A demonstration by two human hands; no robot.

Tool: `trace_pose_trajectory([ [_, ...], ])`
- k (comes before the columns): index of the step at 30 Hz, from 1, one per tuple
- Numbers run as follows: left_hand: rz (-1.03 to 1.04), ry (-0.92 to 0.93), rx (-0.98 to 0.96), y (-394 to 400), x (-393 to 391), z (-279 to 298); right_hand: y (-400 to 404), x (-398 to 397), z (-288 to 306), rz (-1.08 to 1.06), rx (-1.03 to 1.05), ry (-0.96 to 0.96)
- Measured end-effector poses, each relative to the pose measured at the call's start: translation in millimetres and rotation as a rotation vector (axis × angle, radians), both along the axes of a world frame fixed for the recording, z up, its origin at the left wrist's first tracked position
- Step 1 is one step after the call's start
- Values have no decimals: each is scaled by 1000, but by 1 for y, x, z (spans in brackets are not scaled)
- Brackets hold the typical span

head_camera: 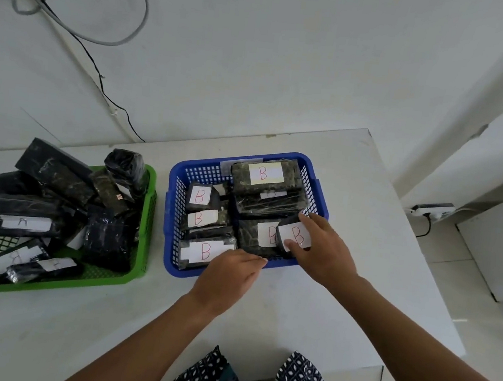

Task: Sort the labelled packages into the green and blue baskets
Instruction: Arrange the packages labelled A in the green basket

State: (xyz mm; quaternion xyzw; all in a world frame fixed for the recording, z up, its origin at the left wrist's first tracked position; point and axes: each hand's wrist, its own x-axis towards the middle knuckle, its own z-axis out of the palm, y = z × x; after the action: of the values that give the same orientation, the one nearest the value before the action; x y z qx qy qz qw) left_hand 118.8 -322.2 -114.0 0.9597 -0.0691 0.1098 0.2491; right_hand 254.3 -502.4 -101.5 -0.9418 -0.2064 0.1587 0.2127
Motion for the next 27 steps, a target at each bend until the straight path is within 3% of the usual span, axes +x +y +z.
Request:
trace_pose_trajectory([
  [4, 31, -22, -115, 8, -4, 5, 9, -6, 7, -28, 20, -143],
  [8, 209, -145, -151, 53, -19, 19, 40, -15, 20, 36, 159, -297],
  [15, 605, -73, 61, 165, -85, 24, 145, -56, 29, 320, 280, -286],
  [21, 699, 53, 147, 219, -160, 17, 242, -111, 28, 513, 327, -260],
  [27, 795, 104, 127, 257, -192, 11, 308, -144, 17, 572, 214, -180],
])
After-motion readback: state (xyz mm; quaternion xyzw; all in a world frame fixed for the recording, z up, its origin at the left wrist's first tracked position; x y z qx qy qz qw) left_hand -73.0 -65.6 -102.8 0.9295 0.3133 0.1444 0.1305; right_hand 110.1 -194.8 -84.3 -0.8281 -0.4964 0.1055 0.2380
